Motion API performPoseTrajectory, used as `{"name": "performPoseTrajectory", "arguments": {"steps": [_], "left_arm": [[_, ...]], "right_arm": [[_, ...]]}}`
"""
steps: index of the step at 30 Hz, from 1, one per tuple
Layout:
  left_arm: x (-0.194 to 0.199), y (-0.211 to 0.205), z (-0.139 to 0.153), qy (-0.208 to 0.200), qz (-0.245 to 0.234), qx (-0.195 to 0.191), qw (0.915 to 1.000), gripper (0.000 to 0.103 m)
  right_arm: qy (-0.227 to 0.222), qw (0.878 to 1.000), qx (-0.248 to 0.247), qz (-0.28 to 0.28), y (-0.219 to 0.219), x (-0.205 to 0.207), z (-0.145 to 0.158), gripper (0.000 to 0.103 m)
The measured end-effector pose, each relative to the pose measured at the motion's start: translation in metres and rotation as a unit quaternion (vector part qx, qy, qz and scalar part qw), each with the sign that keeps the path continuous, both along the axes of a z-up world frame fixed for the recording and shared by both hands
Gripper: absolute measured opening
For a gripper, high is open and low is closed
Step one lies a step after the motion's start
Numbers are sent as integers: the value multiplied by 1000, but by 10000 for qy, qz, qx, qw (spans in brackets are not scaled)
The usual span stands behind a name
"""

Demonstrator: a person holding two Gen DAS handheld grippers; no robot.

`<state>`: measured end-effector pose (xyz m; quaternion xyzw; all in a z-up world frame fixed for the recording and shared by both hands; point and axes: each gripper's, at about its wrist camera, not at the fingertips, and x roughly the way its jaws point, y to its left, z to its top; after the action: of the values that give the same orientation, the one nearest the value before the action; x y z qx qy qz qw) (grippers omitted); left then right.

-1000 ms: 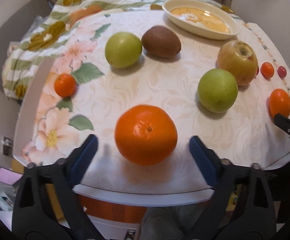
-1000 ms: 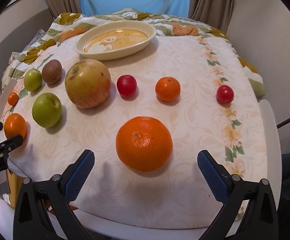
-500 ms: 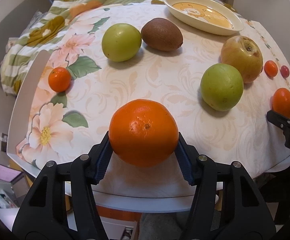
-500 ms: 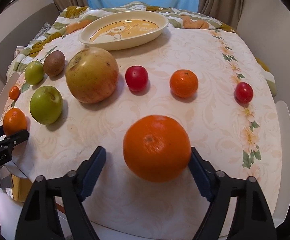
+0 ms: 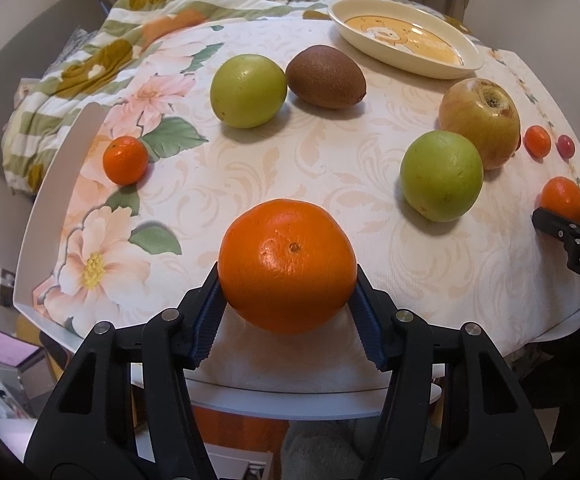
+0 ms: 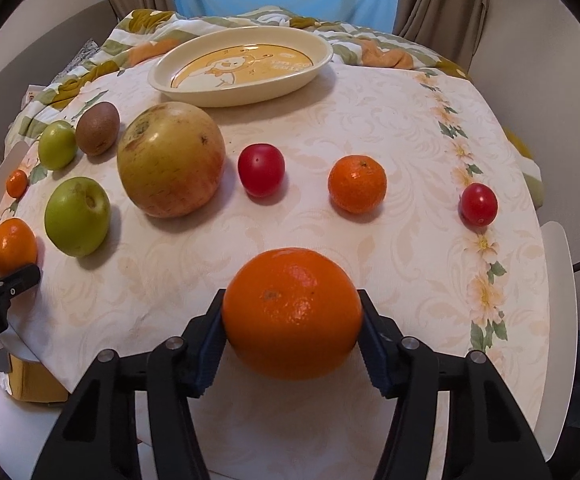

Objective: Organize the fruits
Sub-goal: 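Lift and carry both held oranges over the white duck bowl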

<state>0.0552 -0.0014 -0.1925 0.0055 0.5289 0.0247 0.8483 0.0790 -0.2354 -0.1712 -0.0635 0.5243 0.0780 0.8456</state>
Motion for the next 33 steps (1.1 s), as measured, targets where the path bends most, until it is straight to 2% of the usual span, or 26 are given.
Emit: {"name": "performPoseTrajectory", "arguments": {"steps": [9,14,20,27,33], "left_arm": [[-5,1,18,-304,62,-47,9995,65],[-3,-1,45,-522,99,-62,9986,65],[8,-8,88,-974,60,-60,9952,65],[45,-16,123,-1319,-154,-168,9910,65],[102,-20,136,-1403,-430,-388,9884,65]], "right_arm": [[-152,9998,58,101,3,-2,12,55],[-301,9993,115,163,3,0,31,55],[-563,9977,308,199,-1,11,68,55],[-889,9950,403,232,-2,36,102,55],[-1021,9935,489,137,2,67,118,55]]}}
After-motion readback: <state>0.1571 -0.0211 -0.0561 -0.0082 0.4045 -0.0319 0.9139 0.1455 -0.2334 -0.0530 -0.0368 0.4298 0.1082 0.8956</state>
